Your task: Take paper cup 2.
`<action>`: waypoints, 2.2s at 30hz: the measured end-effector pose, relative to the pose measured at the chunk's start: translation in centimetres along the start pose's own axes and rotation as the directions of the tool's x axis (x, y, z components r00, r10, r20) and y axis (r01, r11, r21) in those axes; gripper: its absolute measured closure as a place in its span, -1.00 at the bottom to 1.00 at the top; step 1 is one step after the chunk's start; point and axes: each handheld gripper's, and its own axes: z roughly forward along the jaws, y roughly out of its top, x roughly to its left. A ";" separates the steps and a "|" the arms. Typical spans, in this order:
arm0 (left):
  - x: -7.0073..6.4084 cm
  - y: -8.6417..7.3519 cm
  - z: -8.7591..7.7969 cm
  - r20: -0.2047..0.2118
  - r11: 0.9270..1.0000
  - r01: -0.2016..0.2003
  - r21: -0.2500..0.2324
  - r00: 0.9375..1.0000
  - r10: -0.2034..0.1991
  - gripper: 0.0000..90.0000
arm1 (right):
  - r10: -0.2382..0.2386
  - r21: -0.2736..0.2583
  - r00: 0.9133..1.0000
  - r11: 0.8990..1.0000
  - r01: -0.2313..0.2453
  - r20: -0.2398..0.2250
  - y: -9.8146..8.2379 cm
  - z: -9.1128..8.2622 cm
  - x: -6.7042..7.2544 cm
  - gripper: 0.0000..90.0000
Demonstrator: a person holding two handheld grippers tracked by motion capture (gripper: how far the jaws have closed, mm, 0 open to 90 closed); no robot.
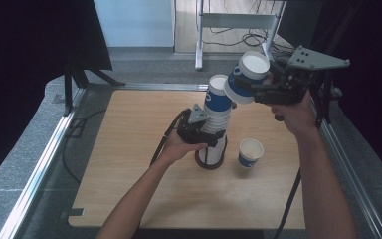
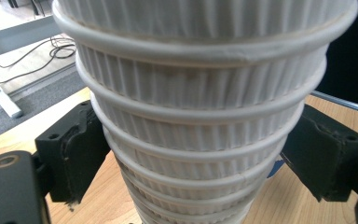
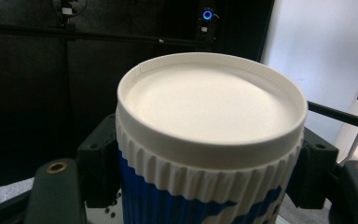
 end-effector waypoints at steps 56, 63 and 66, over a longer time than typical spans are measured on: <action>-0.2 -0.1 0.3 -0.014 1.000 0.016 -0.013 1.000 -0.016 -0.85 | 0.069 0.054 0.995 0.996 -0.065 -0.073 -13.0 -2.9 3.6 -0.40; 0.0 -0.4 -0.4 -0.024 0.999 0.026 -0.034 0.999 -0.027 -0.89 | 0.083 0.060 0.993 0.995 -0.078 -0.087 -14.5 -2.8 4.4 -0.40; 0.1 -0.8 -0.8 -0.024 0.999 0.034 -0.041 0.999 -0.035 -0.90 | 0.086 0.068 0.992 0.994 -0.080 -0.090 -15.2 -2.7 4.9 -0.41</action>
